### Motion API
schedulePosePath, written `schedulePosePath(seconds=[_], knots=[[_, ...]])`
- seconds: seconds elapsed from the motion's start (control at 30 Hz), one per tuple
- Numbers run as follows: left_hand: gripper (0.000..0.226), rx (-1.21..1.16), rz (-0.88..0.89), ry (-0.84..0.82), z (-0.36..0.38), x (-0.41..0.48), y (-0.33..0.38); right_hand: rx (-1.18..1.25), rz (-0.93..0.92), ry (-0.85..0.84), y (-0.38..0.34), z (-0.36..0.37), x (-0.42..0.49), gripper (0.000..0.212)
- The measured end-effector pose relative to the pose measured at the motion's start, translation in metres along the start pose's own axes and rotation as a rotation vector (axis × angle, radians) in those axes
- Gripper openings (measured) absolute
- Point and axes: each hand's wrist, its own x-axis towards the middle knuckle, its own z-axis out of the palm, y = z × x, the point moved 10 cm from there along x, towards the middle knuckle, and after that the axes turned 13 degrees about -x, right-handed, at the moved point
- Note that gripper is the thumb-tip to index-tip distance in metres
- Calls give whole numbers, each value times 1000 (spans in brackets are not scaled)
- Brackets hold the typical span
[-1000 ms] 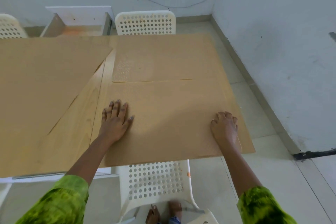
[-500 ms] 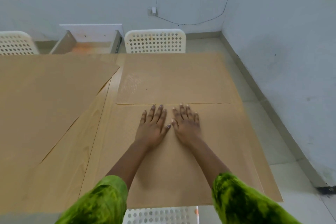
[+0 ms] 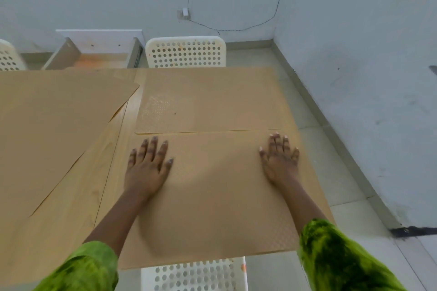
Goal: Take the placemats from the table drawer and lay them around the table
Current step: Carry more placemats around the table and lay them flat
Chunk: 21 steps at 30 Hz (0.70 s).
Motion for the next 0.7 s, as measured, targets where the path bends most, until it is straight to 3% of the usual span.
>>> schedulePosePath(seconds=[0.1, 0.27, 0.33, 0.5, 0.7], knots=[[87, -4, -9, -1, -4, -9, 17, 22, -39, 20, -23, -3, -19, 62], [79, -94, 170, 24, 20, -73, 87, 118, -270, 62, -83, 11, -115, 79], [83, -85, 172, -4, 39, -91, 92, 77, -295, 66, -93, 25, -138, 72], [70, -16, 103, 47, 36, -99, 70, -21, -220, 75, -69, 33, -142, 64], [74, -7, 29, 83, 18, -100, 21, -47, 44, 6, 20, 37, -130, 57]])
